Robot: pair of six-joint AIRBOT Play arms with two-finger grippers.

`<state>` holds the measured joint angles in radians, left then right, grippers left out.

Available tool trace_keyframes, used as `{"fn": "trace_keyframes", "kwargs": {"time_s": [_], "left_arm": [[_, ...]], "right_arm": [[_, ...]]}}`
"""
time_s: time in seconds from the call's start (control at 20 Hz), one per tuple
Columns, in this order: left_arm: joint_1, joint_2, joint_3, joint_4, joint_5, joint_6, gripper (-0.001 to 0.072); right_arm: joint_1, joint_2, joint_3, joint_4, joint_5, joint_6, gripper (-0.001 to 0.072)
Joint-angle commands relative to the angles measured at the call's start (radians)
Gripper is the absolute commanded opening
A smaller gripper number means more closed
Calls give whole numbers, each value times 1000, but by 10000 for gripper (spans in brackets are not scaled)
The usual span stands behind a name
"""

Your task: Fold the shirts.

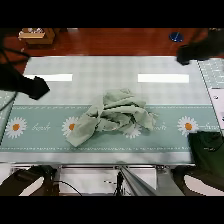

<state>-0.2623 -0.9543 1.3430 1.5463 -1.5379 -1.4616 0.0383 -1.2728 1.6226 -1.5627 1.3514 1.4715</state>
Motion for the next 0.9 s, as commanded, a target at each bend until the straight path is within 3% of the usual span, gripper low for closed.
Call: {"fn": "trace_keyframes", "kwargs": {"time_s": [0.0, 0.15, 0.35, 0.55, 0.85], "left_arm": [[2, 0, -261, -52, 80, 37, 695], [26, -2, -487, -159, 196, 101, 694], [96, -3, -681, -350, 289, 233, 695], [176, -26, -743, -454, 374, 331, 695], [184, -251, -742, -632, 414, 448, 695]], "right_arm": [[-306, 28, -75, 169, 101, -48, 485], [-413, 28, -252, 319, 93, -98, 496], [-417, 28, -450, 431, 53, -171, 505], [-417, 28, -539, 523, 3, -225, 505], [-417, 28, -551, 556, 0, -233, 505]]}}
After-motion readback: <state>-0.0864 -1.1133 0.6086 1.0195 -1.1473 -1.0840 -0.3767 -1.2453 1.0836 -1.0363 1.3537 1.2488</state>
